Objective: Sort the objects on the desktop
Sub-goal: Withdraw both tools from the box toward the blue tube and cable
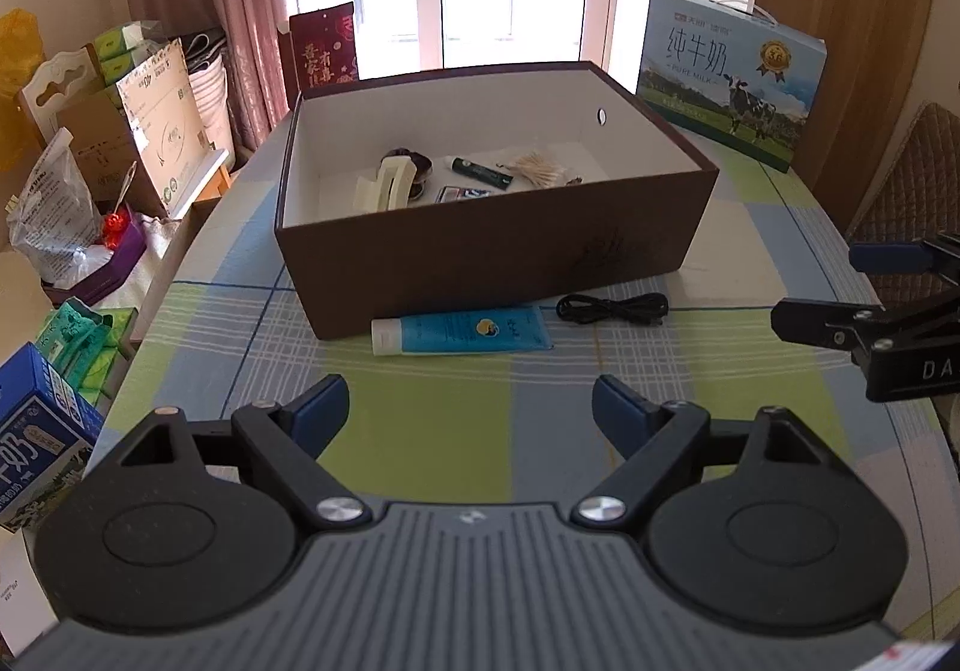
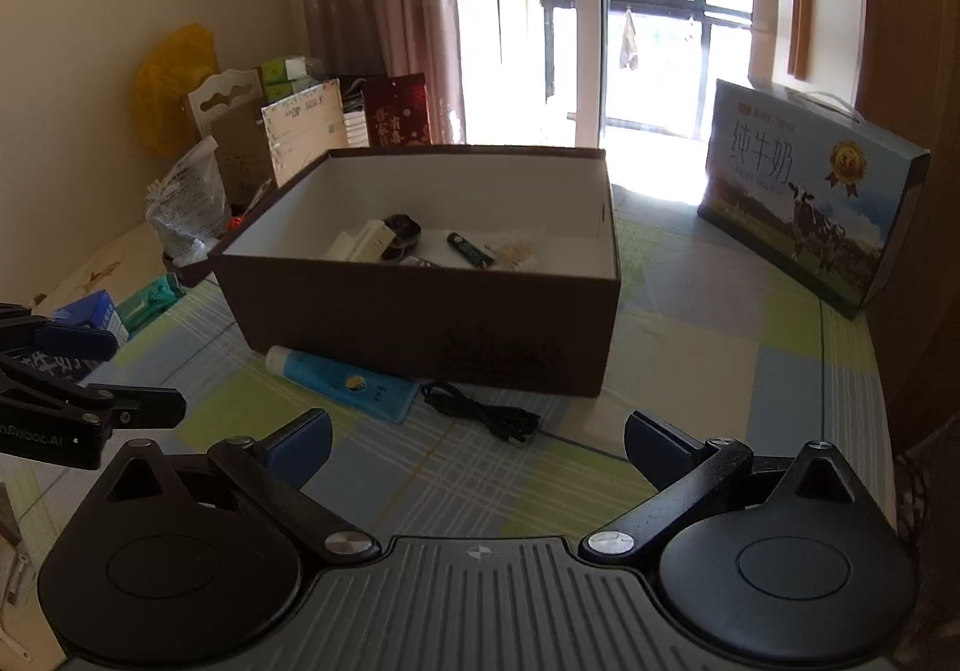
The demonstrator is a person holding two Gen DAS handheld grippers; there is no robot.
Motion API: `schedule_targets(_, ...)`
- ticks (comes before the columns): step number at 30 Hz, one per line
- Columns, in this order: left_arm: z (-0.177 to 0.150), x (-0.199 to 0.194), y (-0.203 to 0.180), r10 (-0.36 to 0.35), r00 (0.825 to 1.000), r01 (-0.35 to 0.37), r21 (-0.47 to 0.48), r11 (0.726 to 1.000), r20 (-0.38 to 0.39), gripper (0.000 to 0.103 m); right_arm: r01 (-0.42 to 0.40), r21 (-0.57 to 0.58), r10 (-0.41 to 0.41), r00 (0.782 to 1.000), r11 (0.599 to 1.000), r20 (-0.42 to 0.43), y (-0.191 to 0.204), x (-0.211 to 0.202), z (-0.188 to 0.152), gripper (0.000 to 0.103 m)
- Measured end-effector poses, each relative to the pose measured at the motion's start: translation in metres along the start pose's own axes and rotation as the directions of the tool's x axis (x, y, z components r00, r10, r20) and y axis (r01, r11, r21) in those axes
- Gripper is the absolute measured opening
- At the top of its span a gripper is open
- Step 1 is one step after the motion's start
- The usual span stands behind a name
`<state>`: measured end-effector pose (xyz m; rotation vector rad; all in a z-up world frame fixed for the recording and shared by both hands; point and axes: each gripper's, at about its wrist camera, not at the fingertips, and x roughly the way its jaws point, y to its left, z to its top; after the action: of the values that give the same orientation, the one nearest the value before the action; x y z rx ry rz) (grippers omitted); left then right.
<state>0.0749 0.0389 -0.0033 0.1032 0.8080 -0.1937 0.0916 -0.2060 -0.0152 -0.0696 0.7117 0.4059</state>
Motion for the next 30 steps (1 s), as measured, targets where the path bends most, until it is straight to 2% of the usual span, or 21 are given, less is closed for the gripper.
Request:
schedule_targets(7, -0.013, 0.035, 0.012, -0.047, 0.999, 0.049, 0.107, 0.993, -0.021, 0.082, 0.055, 0.087, -0.045, 0.993, 0.995, -0.112, -0.015, 0.026, -0.029, 0.101)
schedule_targets(13, -0.004, 0.073, 0.022, -0.100, 0.995, 0.104, 0.236, 0.966, -0.027, 0.079, 0.150, 0.175, -0.115, 0.974, 0.973, -0.194, -0.037, 0.036, -0.047, 0.101)
schedule_targets(17, 0.001, 0.100, 0.025, -0.127, 0.991, 0.133, 0.332, 0.934, -0.040, 0.078, 0.218, 0.231, -0.159, 0.956, 0.948, -0.246, -0.053, 0.036, -0.060, 0.101)
schedule_targets(23, 0.003, 0.138, 0.024, -0.129, 0.989, 0.151, 0.484, 0.862, -0.079, 0.073, 0.300, 0.280, -0.210, 0.928, 0.912, -0.308, -0.062, 0.034, -0.071, 0.101)
schedule_targets(30, 0.008, 0.164, 0.025, -0.144, 0.985, 0.170, 0.557, 0.813, -0.091, 0.067, 0.350, 0.311, -0.243, 0.911, 0.884, -0.334, -0.063, 0.036, -0.074, 0.101)
